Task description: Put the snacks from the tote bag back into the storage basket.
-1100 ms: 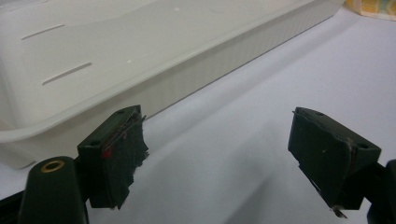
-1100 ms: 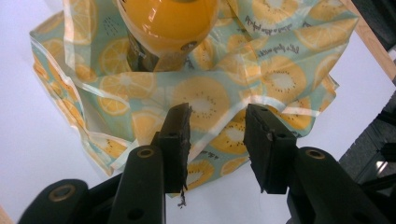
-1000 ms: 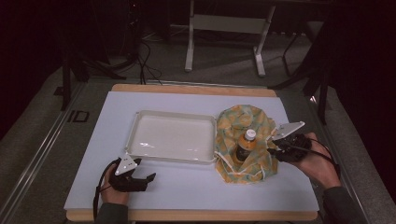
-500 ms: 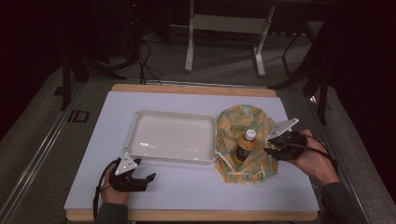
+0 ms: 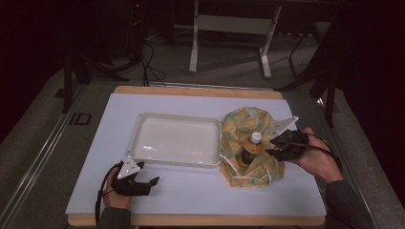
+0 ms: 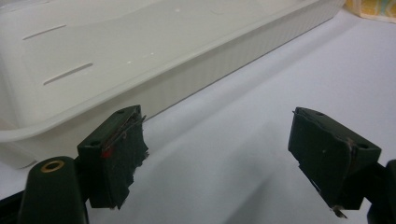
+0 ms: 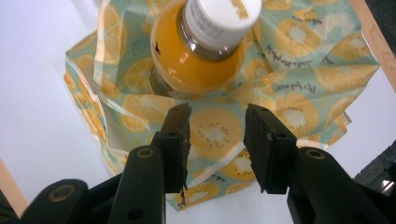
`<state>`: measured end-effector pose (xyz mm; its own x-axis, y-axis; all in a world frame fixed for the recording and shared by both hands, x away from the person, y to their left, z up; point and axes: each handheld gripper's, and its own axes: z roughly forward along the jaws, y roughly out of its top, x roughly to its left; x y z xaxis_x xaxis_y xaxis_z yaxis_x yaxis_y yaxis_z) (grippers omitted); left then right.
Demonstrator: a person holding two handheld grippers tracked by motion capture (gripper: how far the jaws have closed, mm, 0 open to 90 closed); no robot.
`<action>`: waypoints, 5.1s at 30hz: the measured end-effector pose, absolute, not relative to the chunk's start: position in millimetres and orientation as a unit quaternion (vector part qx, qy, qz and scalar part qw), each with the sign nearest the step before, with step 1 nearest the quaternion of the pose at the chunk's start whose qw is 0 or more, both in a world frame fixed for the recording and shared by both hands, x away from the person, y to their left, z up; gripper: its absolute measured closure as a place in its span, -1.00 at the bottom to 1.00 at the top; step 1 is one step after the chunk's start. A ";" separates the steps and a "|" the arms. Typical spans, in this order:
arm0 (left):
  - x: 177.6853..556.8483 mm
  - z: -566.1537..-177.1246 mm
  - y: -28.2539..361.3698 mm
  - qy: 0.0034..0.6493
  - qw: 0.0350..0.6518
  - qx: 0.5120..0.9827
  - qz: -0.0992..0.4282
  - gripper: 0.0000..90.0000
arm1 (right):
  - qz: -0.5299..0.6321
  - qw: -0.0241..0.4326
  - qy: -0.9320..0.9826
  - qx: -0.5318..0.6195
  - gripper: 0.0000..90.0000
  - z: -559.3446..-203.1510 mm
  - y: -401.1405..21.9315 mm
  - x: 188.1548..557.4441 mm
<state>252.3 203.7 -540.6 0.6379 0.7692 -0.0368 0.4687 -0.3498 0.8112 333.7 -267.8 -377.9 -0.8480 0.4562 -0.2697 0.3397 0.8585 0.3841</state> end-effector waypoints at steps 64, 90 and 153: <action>252.9 -540.1 205.8 0.386 0.425 0.800 0.173 -0.59 | 0.093 0.071 0.970 0.212 0.30 -358.7 -205.4 398.6; 253.0 -540.2 205.8 0.386 0.425 0.800 0.173 -0.58 | 0.073 0.090 0.972 0.205 0.31 -353.4 -198.1 398.5; 252.3 -539.9 206.0 0.381 0.429 0.801 0.173 -0.58 | 0.083 0.126 0.968 0.203 0.31 -291.4 -189.8 405.0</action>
